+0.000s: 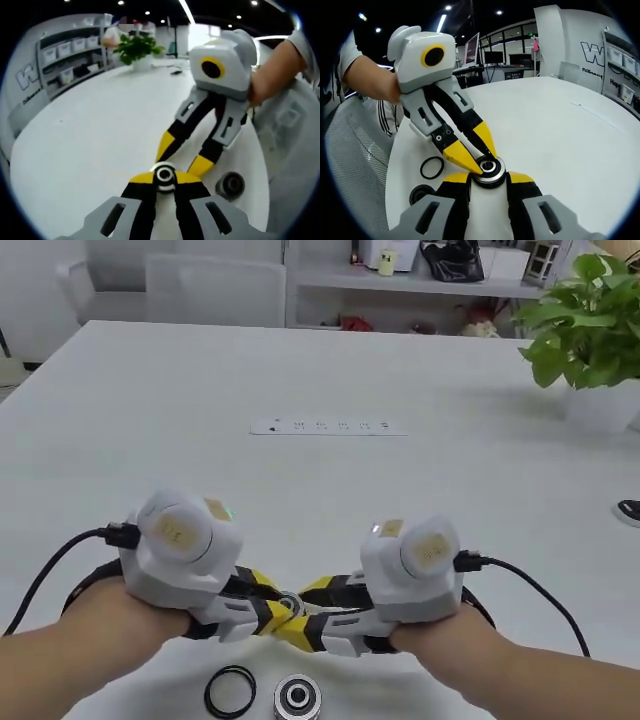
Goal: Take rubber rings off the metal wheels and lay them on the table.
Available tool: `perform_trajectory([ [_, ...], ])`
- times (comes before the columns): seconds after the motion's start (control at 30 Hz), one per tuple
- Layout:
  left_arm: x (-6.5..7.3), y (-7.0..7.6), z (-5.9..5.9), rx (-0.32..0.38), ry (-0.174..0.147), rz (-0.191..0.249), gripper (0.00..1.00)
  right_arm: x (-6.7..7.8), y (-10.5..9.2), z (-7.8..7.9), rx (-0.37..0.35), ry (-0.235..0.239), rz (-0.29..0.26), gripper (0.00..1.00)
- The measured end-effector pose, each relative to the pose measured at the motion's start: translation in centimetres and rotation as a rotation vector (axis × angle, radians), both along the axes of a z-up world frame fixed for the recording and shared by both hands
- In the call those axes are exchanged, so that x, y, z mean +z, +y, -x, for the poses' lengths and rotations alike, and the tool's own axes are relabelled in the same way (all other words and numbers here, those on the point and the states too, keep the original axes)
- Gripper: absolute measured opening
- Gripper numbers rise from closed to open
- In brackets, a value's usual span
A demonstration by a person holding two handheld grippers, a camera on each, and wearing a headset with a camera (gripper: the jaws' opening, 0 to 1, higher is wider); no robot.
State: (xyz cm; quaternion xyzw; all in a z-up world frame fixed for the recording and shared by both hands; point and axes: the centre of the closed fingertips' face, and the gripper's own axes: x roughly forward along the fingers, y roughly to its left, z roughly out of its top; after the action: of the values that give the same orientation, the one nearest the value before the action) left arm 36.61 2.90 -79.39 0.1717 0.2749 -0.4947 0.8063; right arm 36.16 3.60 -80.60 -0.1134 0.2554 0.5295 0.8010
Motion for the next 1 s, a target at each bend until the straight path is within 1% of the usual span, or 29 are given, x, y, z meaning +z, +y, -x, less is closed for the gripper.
perform_trajectory([
  [0.17, 0.0, 0.0, 0.0, 0.005, 0.002, 0.006, 0.13, -0.1, -0.5, 0.1, -0.011, 0.026, -0.006, 0.23],
  [0.4, 0.0, 0.0, 0.0, 0.014, 0.002, 0.015, 0.13, 0.0, -0.7, 0.2, -0.005, 0.026, -0.002, 0.21],
  [0.53, 0.0, 0.0, 0.0, 0.016, 0.002, 0.017, 0.13, -0.1, -0.9, 0.3, -0.009, 0.040, -0.002, 0.19],
  [0.6, 0.0, 0.0, 0.0, 0.017, 0.003, 0.019, 0.13, -0.3, -1.3, 0.2, -0.011, 0.037, 0.018, 0.14],
  [0.63, 0.0, 0.0, 0.0, 0.018, 0.003, 0.020, 0.13, -0.3, -1.4, 0.2, -0.022, 0.052, 0.002, 0.13],
  [0.67, 0.0, 0.0, 0.0, 0.020, 0.003, 0.020, 0.13, -0.3, -1.6, 0.1, -0.030, 0.062, 0.000, 0.10],
  [0.73, 0.0, 0.0, 0.1, 0.023, 0.002, 0.022, 0.13, -0.4, -1.6, 0.0, -0.038, 0.067, -0.005, 0.08],
  [0.87, 0.0, -0.1, 0.1, 0.028, 0.002, 0.022, 0.13, -0.4, -1.6, 0.0, -0.042, 0.069, -0.002, 0.06],
  [1.0, 0.0, -0.1, 0.1, 0.030, 0.001, 0.019, 0.13, -0.4, -1.7, -0.1, -0.059, 0.077, -0.006, 0.02],
])
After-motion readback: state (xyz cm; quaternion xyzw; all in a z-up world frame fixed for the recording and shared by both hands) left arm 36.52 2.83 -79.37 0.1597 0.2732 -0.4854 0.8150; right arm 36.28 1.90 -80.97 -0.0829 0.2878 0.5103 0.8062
